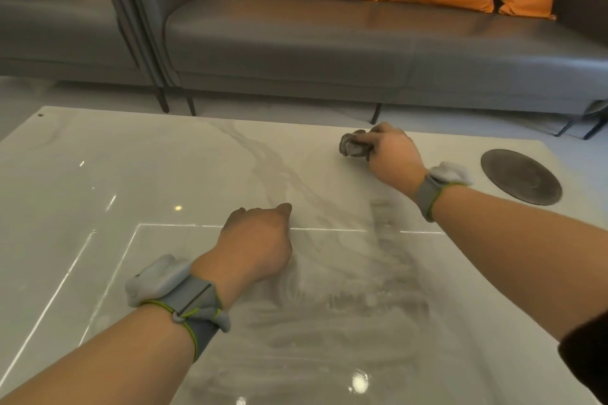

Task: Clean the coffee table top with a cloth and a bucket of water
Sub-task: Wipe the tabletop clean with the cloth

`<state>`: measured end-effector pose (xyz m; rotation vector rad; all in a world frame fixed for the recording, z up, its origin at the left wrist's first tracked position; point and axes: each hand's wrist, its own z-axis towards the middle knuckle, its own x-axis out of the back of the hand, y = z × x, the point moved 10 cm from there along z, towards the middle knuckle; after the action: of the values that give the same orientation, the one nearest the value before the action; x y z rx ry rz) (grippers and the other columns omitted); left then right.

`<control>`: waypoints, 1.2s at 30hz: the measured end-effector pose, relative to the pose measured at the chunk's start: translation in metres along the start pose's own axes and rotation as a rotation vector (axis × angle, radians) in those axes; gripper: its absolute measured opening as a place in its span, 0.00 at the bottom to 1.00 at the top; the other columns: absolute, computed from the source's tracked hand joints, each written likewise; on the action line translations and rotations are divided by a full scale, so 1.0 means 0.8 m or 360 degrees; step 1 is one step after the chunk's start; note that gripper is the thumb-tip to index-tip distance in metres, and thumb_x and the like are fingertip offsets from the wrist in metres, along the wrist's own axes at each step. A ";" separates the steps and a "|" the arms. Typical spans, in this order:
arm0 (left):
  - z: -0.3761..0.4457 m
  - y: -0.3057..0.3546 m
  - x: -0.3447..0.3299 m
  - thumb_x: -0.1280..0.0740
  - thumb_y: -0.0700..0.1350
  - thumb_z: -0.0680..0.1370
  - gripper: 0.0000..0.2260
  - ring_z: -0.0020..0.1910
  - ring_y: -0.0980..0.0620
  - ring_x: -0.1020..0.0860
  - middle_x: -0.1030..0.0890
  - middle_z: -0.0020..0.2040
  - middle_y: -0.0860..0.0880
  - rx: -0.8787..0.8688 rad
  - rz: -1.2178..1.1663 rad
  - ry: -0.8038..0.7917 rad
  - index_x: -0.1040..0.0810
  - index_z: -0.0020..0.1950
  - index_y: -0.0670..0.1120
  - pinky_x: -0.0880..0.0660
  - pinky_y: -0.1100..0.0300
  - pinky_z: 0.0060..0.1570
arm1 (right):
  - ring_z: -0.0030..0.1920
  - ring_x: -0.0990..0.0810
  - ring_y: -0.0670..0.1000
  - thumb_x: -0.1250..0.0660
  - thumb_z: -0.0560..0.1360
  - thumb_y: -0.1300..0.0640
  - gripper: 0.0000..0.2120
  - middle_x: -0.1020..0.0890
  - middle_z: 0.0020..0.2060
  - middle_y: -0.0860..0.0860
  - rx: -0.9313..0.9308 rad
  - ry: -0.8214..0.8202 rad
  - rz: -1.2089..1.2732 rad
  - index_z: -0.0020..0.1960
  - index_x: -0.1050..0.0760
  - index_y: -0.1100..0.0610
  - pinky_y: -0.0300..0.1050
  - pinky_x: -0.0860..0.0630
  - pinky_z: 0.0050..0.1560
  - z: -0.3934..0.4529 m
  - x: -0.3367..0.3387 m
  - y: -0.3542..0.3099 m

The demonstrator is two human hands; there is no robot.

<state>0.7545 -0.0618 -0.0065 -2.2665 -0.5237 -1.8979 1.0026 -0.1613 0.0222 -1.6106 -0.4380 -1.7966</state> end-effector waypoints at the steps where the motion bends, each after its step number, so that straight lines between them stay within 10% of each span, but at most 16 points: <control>1: 0.000 0.000 0.000 0.45 0.39 0.74 0.24 0.55 0.43 0.22 0.19 0.61 0.48 -0.0010 0.0014 0.0007 0.33 0.70 0.47 0.31 0.51 0.63 | 0.58 0.26 0.61 0.38 0.76 0.63 0.23 0.24 0.61 0.52 0.0019 -0.0060 0.0023 0.67 0.22 0.45 0.53 0.27 0.61 0.008 -0.011 -0.007; 13: -0.002 -0.003 0.003 0.43 0.40 0.74 0.23 0.58 0.43 0.24 0.20 0.62 0.48 0.0031 -0.0086 -0.0055 0.31 0.70 0.49 0.31 0.52 0.62 | 0.62 0.25 0.57 0.39 0.76 0.65 0.19 0.23 0.65 0.53 0.0125 -0.0197 0.0170 0.65 0.24 0.54 0.45 0.30 0.61 -0.063 -0.035 -0.003; 24: -0.006 -0.003 0.008 0.43 0.43 0.75 0.24 0.65 0.43 0.26 0.24 0.68 0.48 0.0090 -0.0123 -0.0150 0.32 0.71 0.50 0.30 0.49 0.65 | 0.53 0.19 0.57 0.46 0.69 0.42 0.27 0.16 0.56 0.50 0.0096 -0.0099 0.0314 0.57 0.17 0.53 0.47 0.22 0.55 -0.226 0.014 -0.038; 36: -0.017 -0.001 0.009 0.44 0.42 0.74 0.23 0.64 0.43 0.25 0.23 0.66 0.49 0.0094 -0.0130 -0.0141 0.30 0.69 0.49 0.29 0.49 0.63 | 0.53 0.21 0.56 0.40 0.76 0.59 0.18 0.20 0.54 0.48 0.0215 -0.0421 0.0015 0.63 0.23 0.45 0.50 0.23 0.49 -0.297 0.019 -0.066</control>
<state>0.7427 -0.0644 0.0030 -2.3336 -0.6844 -1.7990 0.7913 -0.2815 0.0042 -1.7563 -0.6565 -1.5165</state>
